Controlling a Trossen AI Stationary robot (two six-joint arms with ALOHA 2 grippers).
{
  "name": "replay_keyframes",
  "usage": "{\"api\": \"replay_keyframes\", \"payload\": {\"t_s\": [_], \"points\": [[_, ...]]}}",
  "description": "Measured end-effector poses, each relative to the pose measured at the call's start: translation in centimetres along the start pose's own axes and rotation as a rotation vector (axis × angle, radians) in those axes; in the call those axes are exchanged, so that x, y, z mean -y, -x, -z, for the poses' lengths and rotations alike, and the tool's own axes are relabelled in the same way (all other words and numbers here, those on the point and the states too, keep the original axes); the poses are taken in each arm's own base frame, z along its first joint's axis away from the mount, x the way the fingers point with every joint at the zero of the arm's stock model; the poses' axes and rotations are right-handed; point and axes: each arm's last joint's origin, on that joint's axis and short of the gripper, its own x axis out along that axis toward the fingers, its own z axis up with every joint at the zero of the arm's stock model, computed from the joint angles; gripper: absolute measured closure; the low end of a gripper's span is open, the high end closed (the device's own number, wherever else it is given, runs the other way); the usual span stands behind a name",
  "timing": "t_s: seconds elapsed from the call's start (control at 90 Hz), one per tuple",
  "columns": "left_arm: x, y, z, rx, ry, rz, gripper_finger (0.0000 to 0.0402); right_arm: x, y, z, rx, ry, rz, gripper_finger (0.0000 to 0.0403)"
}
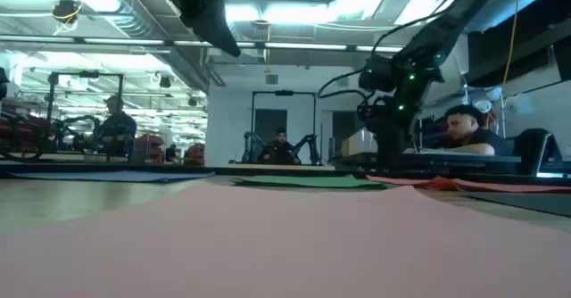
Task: Organize paper
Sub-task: Stack the red paper on top of the other red paper
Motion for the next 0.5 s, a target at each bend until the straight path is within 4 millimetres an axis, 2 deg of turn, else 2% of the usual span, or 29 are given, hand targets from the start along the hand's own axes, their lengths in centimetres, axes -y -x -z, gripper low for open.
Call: {"api": "replay_keyframes", "payload": {"t_s": [0.322,0.5], "points": [[0.1,-0.8,0.1,-0.028,-0.002,0.003,0.0402,0.1,-2.5,-0.7,-0.065,-0.044,0.001,0.0403],[0.1,-0.8,0.1,-0.032,-0.003,0.003,0.0402,0.2,-2.6,-0.7,-0.074,-0.053,0.036,0.0403]]}}
